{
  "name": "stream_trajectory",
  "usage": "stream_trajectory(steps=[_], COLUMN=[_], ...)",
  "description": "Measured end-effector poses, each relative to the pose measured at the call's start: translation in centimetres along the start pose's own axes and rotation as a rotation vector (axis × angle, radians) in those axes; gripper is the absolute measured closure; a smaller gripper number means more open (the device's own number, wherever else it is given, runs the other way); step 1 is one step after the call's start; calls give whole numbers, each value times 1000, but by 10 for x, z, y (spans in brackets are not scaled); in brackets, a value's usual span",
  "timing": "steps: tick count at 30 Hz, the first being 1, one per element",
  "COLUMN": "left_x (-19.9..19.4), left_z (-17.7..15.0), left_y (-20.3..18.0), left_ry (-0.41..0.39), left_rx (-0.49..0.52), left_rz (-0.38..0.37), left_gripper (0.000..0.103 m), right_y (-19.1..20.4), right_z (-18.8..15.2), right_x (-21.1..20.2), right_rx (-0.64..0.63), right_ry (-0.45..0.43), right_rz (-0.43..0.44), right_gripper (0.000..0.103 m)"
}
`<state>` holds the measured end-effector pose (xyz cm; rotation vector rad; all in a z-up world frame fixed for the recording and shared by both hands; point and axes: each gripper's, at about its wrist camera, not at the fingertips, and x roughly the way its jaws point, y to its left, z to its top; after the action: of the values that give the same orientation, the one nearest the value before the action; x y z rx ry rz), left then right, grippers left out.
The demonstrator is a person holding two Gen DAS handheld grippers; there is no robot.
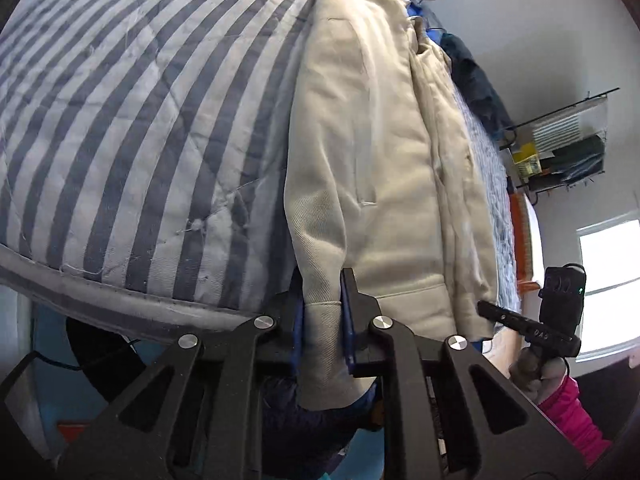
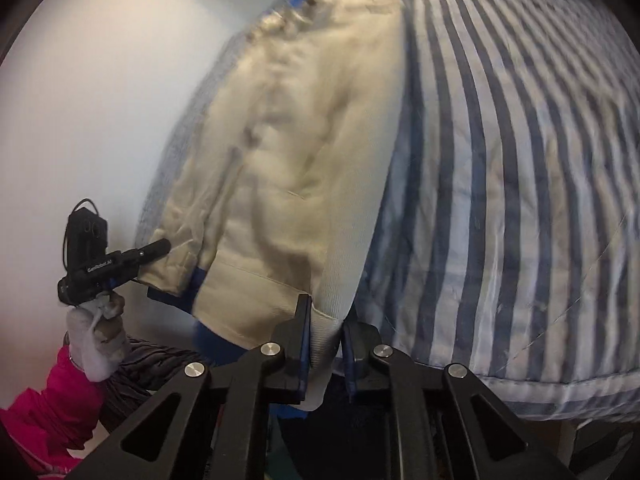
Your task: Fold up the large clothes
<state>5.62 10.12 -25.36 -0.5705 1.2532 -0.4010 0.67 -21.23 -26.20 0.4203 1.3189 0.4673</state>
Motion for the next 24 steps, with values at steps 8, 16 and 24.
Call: stream_trajectory(steps=[8, 16, 24], left_x=[-35, -69, -55], left_z=[3, 7, 8], left_y=[-15, -35, -36], left_ry=[-58, -199, -232], left_rx=[66, 186, 239], left_rz=[60, 88, 129], left_gripper=[78, 78, 78], right_y=[30, 84, 114], right_z=[20, 72, 65], right_x=[-44, -6, 70], right_rx=[-129, -349, -453], right_ry=[-147, -247, -82], right_rz=[-134, -213, -195], right_gripper=[70, 83, 87])
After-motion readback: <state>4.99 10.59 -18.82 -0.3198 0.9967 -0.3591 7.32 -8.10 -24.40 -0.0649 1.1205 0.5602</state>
